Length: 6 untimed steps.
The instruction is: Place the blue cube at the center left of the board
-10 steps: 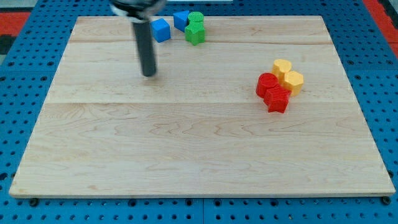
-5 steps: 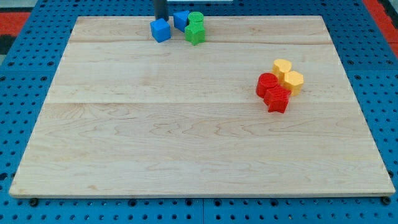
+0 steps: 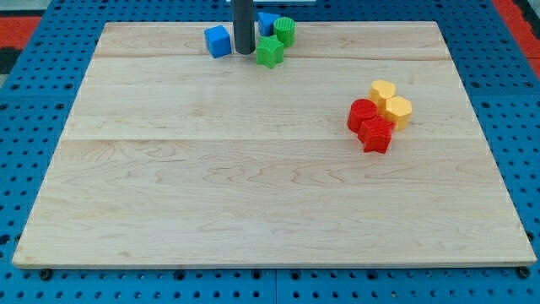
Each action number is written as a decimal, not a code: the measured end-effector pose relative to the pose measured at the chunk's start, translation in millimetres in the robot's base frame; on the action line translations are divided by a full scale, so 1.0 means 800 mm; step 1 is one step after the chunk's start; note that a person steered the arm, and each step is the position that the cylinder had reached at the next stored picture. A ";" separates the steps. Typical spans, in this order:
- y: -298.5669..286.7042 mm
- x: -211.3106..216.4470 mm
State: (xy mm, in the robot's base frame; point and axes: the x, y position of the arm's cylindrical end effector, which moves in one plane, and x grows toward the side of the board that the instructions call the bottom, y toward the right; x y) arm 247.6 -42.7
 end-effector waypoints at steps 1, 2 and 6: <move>-0.003 -0.040; -0.053 -0.011; -0.143 0.075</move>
State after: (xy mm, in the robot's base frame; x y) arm 307.3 -157.4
